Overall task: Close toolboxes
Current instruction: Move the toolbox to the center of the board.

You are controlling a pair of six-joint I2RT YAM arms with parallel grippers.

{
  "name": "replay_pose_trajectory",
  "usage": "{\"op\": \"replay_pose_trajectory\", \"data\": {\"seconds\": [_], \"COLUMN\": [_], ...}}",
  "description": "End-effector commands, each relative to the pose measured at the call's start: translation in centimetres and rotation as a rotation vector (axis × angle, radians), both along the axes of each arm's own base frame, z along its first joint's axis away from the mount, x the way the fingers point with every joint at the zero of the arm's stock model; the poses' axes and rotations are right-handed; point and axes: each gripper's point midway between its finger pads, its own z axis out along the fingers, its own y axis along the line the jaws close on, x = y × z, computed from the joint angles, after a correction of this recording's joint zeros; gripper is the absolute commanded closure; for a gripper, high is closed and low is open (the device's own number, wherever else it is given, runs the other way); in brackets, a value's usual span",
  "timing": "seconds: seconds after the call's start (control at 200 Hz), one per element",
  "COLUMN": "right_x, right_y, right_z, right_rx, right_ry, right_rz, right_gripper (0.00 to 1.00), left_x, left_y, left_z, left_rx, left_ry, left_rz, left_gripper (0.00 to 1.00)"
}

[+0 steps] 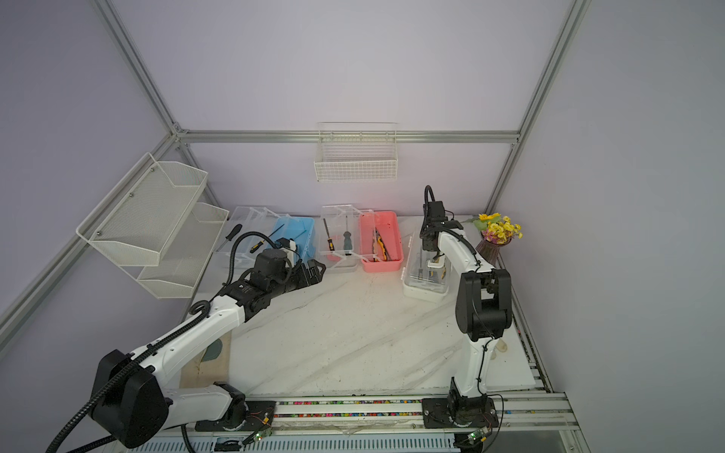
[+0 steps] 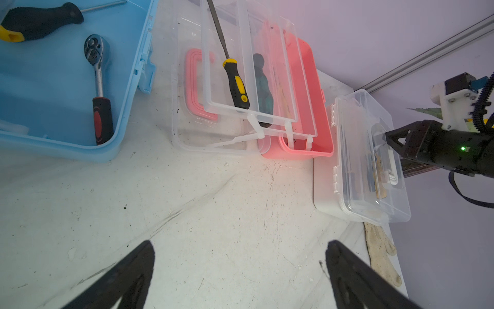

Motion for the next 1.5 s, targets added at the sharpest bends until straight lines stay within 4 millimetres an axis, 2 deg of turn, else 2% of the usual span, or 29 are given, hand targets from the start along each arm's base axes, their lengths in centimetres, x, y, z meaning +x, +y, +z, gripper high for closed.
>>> {"op": "replay_pose_trajectory", "data": {"seconds": [0.0,0.045,0.13,0.245,0.315,0.375,0.485,0.615,0.735,0.79,0.835,0.89,1.0,1.145,1.34,1.495], "right_x": [0.3,0.1,-0.9,-3.1,-4.4,-5.1,-6.1,-6.4,-6.3,-6.0,-5.4,-4.1,-1.8,0.1,1.3,2.5], "right_y": [1.1,1.1,1.0,1.1,2.7,5.2,12.3,19.8,25.1,26.6,26.9,25.7,24.5,22.9,23.2,23.5], "right_z": [0.7,1.9,4.2,6.6,7.5,8.2,8.8,6.7,4.5,3.8,3.2,2.3,0.9,-1.3,-1.6,-3.2], "right_rx": [0.027,0.032,0.05,0.1,0.192,0.228,0.277,0.359,0.361,0.394,0.407,0.364,0.37,0.366,0.383,0.405], "right_ry": [0.009,-0.003,-0.028,-0.068,-0.089,-0.114,-0.127,-0.083,-0.049,-0.05,-0.054,-0.069,-0.076,-0.055,-0.056,-0.023], "right_rz": [0.062,0.056,0.031,-0.006,-0.014,0.023,0.151,0.267,0.341,0.353,0.328,0.261,0.199,0.139,0.168,0.173], "right_gripper": [0.74,0.65,0.58,0.58,0.57,0.57,0.56,0.55,0.53,0.51,0.48,0.46,0.46,0.46,0.47,0.55], "left_x": [0.7,0.7,0.8,0.8,0.8,0.9,1.0,0.5,-0.2,-0.7,-1.0,-1.3,-1.9,-2.6,-3.2,-3.0], "left_y": [0.0,-0.1,-0.2,0.0,0.1,0.4,1.3,3.4,5.5,6.1,6.4,6.7,6.9,7.4,7.7,7.6], "left_z": [3.1,3.1,3.2,3.3,3.1,3.0,2.7,2.7,2.7,2.6,2.5,2.4,1.9,1.6,1.5,1.2], "left_rx": [-0.022,-0.023,-0.028,-0.024,-0.016,-0.004,0.015,0.047,0.071,0.082,0.084,0.081,0.072,0.076,0.079,0.077], "left_ry": [-0.075,-0.074,-0.074,-0.077,-0.076,-0.073,-0.046,-0.026,-0.009,0.0,0.006,0.011,0.019,0.025,0.019,0.033], "left_rz": [-0.008,-0.01,-0.009,-0.005,-0.001,0.0,0.003,0.034,0.07,0.078,0.084,0.089,0.095,0.105,0.114,0.111], "left_gripper": [0.0,0.0,0.0,0.0,0.0,0.0,0.0,0.0,0.0,0.0,0.0,0.0,0.0,0.0,0.0,0.0]}}
